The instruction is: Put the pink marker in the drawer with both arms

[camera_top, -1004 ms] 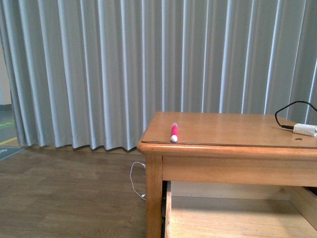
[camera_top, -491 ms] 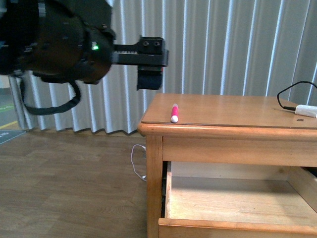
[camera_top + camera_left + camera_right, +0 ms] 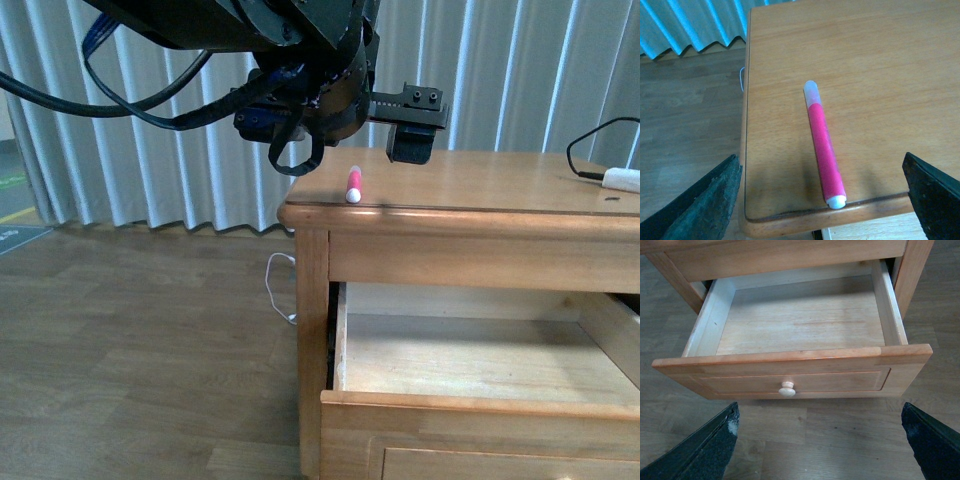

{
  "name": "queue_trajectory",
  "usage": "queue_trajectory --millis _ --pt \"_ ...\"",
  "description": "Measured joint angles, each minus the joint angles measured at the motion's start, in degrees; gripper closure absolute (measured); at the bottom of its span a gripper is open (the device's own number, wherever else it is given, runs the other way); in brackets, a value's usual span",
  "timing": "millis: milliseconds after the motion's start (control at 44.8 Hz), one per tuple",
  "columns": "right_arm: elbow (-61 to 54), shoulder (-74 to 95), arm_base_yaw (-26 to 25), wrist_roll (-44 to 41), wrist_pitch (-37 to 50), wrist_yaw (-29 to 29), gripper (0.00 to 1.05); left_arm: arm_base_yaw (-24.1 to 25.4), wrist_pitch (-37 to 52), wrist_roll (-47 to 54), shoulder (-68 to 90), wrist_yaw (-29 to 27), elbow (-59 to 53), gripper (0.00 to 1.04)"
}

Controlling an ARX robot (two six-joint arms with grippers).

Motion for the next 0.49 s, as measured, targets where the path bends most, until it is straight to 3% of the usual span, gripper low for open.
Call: queue_trajectory --millis 491 --pt "0.0 0.0 0.0 0.0 0.0 0.0 0.09 1.2 -4.4 -4.5 9.2 -0.6 8.5 0.06"
